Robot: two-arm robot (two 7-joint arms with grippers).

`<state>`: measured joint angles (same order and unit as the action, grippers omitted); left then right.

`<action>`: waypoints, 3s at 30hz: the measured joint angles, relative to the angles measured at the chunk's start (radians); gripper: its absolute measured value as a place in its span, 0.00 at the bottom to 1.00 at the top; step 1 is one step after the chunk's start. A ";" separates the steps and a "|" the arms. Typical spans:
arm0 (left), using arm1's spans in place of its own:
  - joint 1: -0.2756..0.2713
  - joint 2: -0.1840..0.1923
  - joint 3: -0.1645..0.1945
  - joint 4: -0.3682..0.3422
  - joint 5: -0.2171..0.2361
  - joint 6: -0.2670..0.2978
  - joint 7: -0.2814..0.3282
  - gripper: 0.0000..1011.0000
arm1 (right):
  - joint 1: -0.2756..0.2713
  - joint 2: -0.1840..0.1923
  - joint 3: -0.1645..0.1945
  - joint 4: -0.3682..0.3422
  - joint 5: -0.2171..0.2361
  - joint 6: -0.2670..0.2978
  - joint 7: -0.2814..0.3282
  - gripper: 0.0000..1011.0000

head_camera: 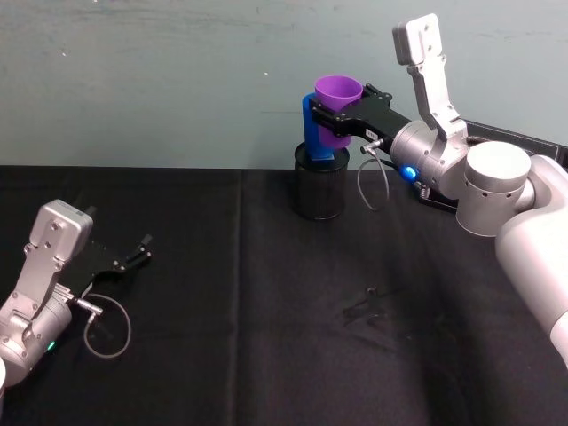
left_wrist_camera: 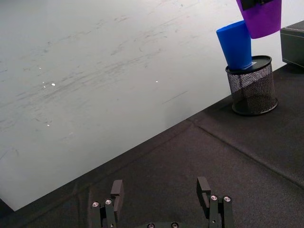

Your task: Pick up one cup with a gripper and tap it against the other cup.

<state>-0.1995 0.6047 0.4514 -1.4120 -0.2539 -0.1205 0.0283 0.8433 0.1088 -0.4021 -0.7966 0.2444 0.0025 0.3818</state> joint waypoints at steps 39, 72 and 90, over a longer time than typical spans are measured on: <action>0.000 0.000 0.000 0.000 0.000 0.000 0.000 1.00 | 0.017 -0.021 0.033 0.040 -0.029 -0.018 0.032 0.73; 0.000 0.000 0.000 0.000 0.000 0.000 0.000 1.00 | 0.017 -0.021 0.032 0.039 -0.028 -0.018 0.030 0.73; 0.000 0.000 0.000 0.000 0.000 0.000 0.000 1.00 | 0.017 -0.021 0.032 0.039 -0.028 -0.018 0.030 0.73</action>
<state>-0.1995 0.6047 0.4514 -1.4120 -0.2539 -0.1205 0.0283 0.8604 0.0877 -0.3702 -0.7572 0.2166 -0.0157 0.4114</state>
